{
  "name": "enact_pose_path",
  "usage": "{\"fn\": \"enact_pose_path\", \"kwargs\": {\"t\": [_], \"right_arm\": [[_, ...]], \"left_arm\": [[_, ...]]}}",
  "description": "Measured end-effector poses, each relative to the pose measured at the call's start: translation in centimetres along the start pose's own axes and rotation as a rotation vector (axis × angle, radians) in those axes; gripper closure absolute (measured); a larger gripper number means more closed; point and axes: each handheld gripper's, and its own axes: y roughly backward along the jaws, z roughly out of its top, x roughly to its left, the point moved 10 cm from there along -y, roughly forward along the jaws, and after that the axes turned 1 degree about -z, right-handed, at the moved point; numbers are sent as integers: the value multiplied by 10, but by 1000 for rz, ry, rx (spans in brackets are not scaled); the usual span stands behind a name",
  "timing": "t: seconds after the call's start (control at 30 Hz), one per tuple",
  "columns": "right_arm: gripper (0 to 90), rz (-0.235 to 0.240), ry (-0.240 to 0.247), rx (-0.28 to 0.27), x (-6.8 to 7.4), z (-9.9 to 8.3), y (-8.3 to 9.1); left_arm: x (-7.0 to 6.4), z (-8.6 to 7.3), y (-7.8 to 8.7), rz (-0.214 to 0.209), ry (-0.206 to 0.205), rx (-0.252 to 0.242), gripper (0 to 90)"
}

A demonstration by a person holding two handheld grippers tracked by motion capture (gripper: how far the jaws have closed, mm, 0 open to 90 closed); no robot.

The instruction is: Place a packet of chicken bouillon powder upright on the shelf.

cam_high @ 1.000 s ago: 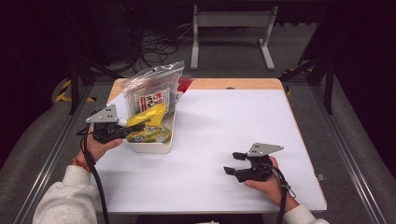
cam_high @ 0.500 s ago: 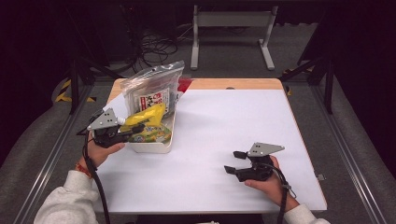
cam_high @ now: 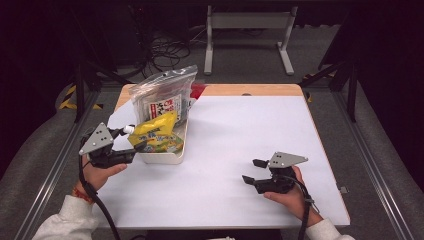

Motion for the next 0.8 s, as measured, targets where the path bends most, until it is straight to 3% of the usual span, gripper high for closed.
{"fn": "enact_pose_path", "kwargs": {"t": [0.1, 0.3, 0.57, 0.67, 0.8], "right_arm": [[297, -28, 19, -14, -4, 4, 5], [290, -55, 46, -10, -7, 5, 8], [279, -92, 79, -12, -10, 7, 12], [278, -101, 83, -13, -12, 7, 13], [270, -112, 82, -10, -14, 6, 15]], "left_arm": [[-4, -4, 6, 62, -3, 5, 237], [-15, -13, 10, 98, 11, 9, 175], [-29, -30, 10, 126, 24, 45, 112], [-32, -34, 14, 122, 43, 38, 111], [-40, -41, 16, 108, 37, 53, 110]]}}
